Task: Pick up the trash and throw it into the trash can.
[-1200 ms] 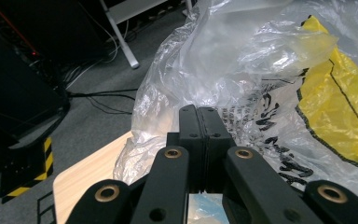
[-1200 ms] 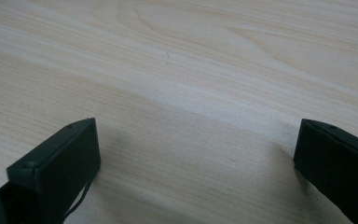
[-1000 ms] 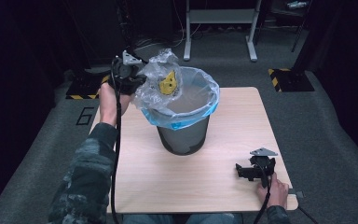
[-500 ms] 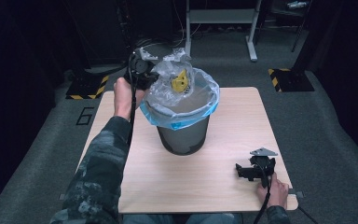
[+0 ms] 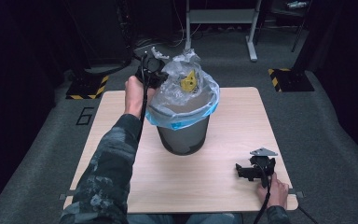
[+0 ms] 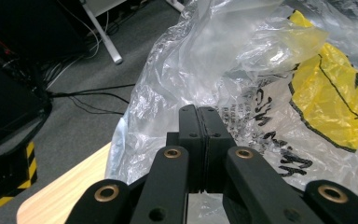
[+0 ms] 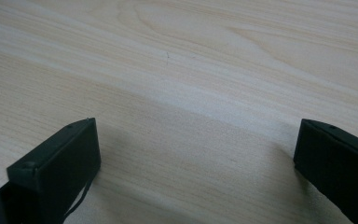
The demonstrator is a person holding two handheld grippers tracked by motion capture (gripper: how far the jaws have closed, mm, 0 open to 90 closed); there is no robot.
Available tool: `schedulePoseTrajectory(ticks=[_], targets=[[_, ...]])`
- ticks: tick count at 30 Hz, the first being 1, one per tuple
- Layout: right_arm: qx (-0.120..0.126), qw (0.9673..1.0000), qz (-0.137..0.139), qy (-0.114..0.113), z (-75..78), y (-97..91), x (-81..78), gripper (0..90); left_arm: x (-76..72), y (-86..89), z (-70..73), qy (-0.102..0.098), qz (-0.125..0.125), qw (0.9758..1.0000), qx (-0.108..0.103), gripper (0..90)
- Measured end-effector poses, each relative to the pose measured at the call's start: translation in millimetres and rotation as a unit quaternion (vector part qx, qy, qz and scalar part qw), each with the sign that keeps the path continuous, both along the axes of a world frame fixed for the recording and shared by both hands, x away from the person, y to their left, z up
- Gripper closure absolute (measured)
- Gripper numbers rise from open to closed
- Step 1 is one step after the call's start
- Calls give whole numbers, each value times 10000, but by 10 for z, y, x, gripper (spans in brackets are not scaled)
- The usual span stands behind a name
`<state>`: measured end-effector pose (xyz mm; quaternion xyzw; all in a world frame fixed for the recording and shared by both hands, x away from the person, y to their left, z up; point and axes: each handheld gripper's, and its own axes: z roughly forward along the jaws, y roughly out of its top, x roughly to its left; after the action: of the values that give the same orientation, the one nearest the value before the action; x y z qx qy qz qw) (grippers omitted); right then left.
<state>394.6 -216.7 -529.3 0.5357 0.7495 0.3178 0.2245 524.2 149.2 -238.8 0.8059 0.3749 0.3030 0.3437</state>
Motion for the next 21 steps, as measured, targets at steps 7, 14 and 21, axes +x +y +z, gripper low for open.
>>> schedulePoseTrajectory(ticks=[7,14,21], targets=[[2,10000,-1,1,0,0,0,0,26,9,-4,-31,424,9991,-73,468],[1,10000,-1,0,0,0,1,0,1,101,75,-41,463,9986,-233,267],[1,10000,-1,1,0,0,1,0,-62,103,182,-27,279,9991,-331,173]])
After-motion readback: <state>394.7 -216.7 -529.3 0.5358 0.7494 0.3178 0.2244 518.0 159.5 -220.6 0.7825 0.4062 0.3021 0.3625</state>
